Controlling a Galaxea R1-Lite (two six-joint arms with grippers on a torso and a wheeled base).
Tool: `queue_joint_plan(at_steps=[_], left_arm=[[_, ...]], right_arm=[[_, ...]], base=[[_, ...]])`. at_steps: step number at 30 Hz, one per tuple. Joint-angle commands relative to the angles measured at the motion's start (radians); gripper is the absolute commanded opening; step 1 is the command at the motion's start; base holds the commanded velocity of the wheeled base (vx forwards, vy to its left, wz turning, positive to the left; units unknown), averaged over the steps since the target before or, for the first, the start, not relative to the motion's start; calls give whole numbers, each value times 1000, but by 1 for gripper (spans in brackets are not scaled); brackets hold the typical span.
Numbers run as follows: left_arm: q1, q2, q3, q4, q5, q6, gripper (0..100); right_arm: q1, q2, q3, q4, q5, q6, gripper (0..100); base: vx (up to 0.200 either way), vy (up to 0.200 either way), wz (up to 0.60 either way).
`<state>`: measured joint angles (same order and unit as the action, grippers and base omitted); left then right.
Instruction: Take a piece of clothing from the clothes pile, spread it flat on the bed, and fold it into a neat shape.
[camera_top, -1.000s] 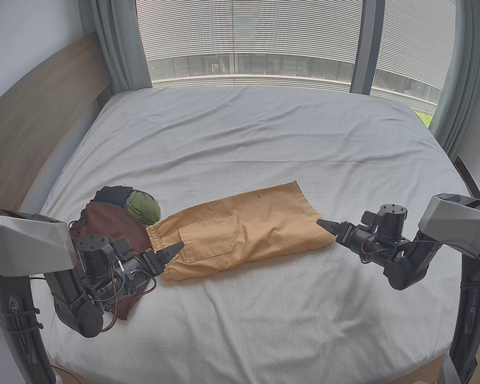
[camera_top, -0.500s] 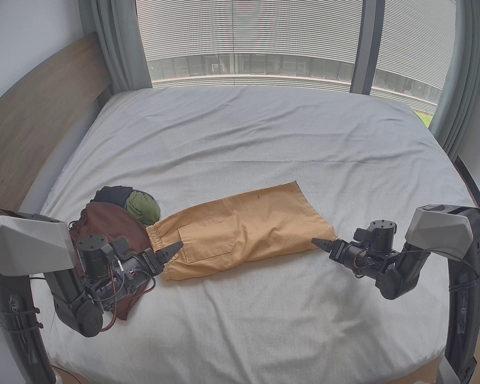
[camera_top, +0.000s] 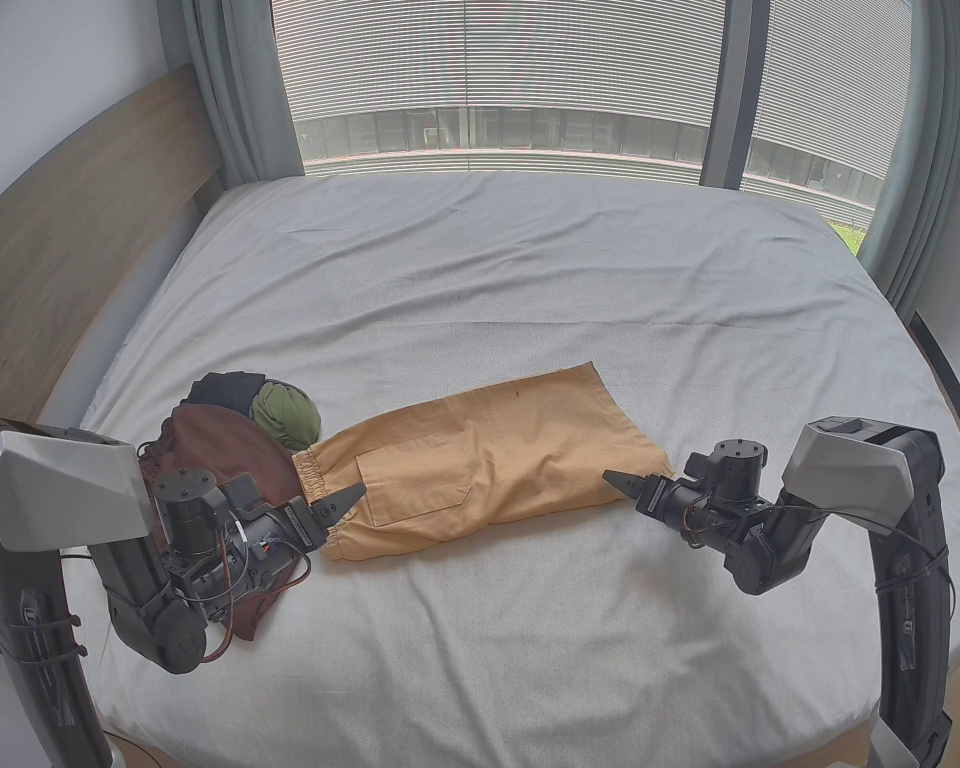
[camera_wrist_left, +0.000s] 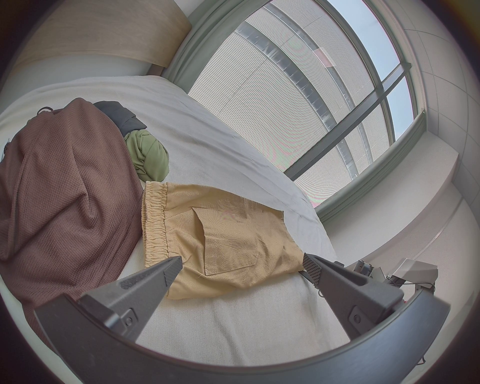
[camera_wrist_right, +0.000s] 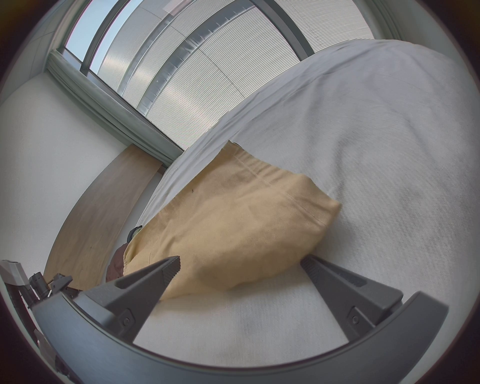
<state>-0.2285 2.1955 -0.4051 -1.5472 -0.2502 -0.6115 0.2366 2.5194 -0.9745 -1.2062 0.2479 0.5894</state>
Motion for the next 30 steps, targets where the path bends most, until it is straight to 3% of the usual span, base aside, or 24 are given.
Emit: queue_joint_plan(at_steps=[1, 10, 26, 27, 30], left_arm=[[3, 4, -1, -1, 0, -1, 100], [6, 4, -3, -1, 0, -1, 100], [6, 3, -3, -1, 0, -1, 100], [6, 3, -3, -1, 0, -1, 100], [6, 4, -3, -1, 0, -2, 100]], right_arm=[[9, 44, -69, 27, -2, 0, 100], [47, 82, -178, 54, -25, 0, 100], [53, 101, -205, 42, -64, 0, 100], [53, 101, -204, 42, -64, 0, 0], [53, 98, -201, 42, -64, 0, 0]], base=[[0, 0, 0], [0, 0, 0], [0, 0, 0], [0, 0, 0], [0, 0, 0]])
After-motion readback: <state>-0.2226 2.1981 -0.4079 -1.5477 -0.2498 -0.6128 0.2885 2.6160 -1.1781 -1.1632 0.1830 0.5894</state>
